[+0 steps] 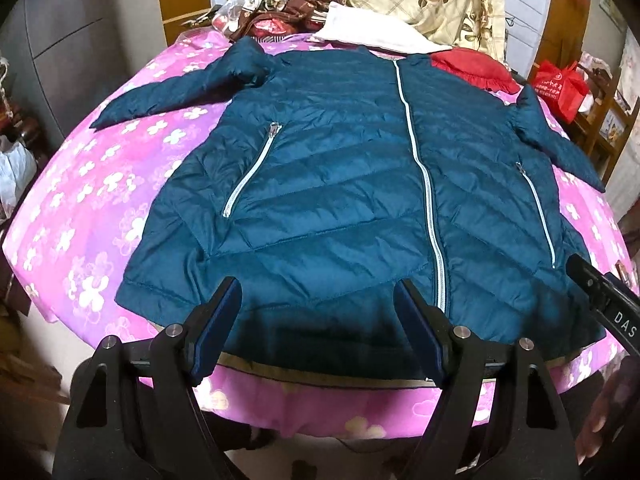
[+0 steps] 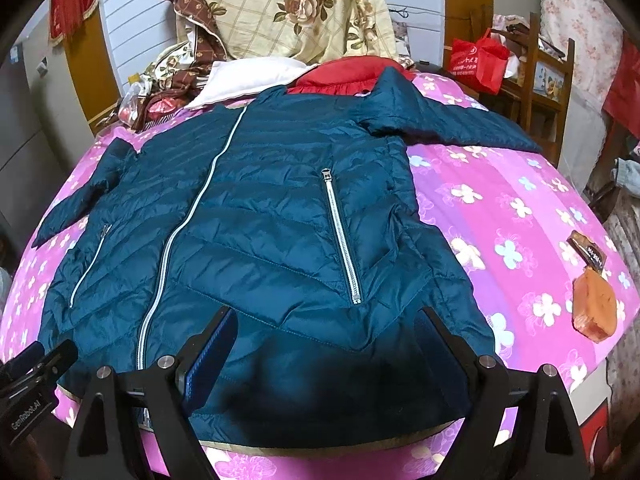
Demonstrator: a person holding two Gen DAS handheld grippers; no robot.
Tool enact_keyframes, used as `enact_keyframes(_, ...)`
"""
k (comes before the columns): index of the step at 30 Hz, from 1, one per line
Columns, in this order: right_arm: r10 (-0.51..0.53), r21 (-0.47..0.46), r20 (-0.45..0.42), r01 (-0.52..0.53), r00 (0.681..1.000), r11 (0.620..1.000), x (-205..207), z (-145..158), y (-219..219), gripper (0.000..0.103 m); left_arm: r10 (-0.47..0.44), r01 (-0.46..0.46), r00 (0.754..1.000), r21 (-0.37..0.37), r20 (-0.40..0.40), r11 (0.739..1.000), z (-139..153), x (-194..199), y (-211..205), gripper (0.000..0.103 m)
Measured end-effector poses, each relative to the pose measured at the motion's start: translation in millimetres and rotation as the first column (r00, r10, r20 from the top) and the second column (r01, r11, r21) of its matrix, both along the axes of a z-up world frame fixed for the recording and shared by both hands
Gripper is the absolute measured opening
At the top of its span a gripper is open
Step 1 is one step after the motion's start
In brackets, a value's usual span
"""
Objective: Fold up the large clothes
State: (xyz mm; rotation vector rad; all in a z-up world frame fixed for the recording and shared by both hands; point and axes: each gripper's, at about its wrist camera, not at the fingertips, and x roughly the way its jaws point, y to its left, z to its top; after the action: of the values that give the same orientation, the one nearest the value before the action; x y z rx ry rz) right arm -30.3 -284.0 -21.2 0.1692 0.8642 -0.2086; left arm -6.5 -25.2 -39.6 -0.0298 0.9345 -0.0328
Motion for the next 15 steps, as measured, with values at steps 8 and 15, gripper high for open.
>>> enact_keyframes(8,0.002,0.0,0.0,-0.002,1.0,1.0,0,0,0,0.088,-0.014,0.014,1.0,-0.018,-0.014,1.0,4,9,1,0.079)
enact_keyframes(15,0.002,0.0,0.002,-0.002,1.0,1.0,-1,0,1,0.088,-0.014,0.014,1.0,-0.014,-0.011,1.0,5,7,1,0.079)
